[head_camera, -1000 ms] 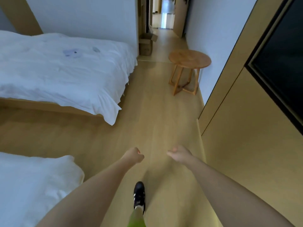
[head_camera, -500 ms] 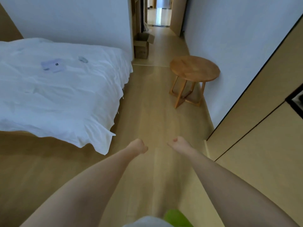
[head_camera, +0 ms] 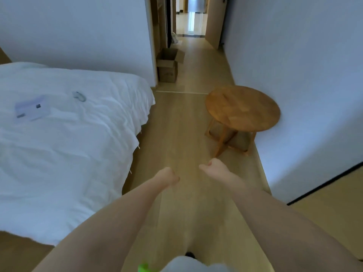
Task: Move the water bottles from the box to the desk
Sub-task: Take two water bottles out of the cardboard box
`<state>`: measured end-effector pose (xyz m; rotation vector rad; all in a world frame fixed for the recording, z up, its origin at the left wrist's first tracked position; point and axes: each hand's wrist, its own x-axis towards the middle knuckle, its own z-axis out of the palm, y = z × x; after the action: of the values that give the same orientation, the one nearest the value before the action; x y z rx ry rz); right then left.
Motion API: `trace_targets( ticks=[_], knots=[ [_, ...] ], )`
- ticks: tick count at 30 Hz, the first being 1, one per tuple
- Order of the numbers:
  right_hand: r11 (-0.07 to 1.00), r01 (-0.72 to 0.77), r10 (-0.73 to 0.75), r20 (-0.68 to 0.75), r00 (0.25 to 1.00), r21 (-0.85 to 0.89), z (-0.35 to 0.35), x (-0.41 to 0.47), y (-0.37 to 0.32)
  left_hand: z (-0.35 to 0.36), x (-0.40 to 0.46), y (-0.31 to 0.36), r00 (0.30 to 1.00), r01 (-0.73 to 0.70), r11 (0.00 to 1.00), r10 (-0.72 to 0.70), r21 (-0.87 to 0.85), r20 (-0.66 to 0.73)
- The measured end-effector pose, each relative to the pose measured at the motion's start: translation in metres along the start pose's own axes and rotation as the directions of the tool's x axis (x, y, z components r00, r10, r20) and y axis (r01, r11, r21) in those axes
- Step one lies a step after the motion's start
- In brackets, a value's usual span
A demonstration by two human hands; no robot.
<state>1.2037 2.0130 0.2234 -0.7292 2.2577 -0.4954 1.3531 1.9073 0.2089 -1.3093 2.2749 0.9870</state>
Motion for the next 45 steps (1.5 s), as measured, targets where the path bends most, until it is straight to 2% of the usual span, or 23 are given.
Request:
trace_targets(
  ticks=[7, 16, 20, 25, 32, 37, 41, 45],
  knots=[
    [0.995, 0.04, -0.039, 0.014, 0.999, -0.092, -0.054, 0.145, -0.066, -0.104, 0.136, 0.008, 1.0, 0.025, 0.999, -0.025, -0.032, -0.017],
    [0.995, 0.001, 0.001, 0.021, 1.0, -0.104, -0.108, 0.353, -0.164, -0.237, 0.356, 0.026, 1.0, 0.0, 0.997, -0.002, 0.083, 0.023],
    [0.996, -0.011, 0.012, 0.004, 1.0, -0.093, -0.138, 0.426, -0.21, -0.308, 0.431, 0.056, 1.0, -0.018, 0.992, 0.02, 0.126, -0.017],
    [0.994, -0.055, 0.057, 0.021, 0.998, -0.093, -0.169, 0.514, -0.249, -0.357, 0.511, 0.079, 0.992, -0.124, 0.982, 0.12, 0.146, 0.035],
    [0.997, -0.02, 0.027, 0.103, 0.994, -0.075, -0.2, 0.664, -0.296, -0.41, 0.652, 0.098, 0.995, -0.061, 0.986, 0.048, 0.158, 0.085],
    [0.999, -0.036, 0.035, 0.146, 0.989, 0.002, -0.25, 0.78, -0.35, -0.476, 0.765, 0.15, 0.996, -0.04, 0.982, 0.023, 0.185, 0.091],
    [1.0, -0.002, 0.002, 0.111, 0.994, 0.001, -0.303, 0.864, -0.4, -0.533, 0.837, 0.206, 0.998, -0.063, 0.991, 0.061, 0.115, 0.022],
    [0.999, -0.012, 0.015, 0.113, 0.993, -0.033, -0.344, 0.93, -0.424, -0.571, 0.894, 0.242, 0.995, -0.076, 0.994, 0.071, 0.08, 0.068]
  ],
)
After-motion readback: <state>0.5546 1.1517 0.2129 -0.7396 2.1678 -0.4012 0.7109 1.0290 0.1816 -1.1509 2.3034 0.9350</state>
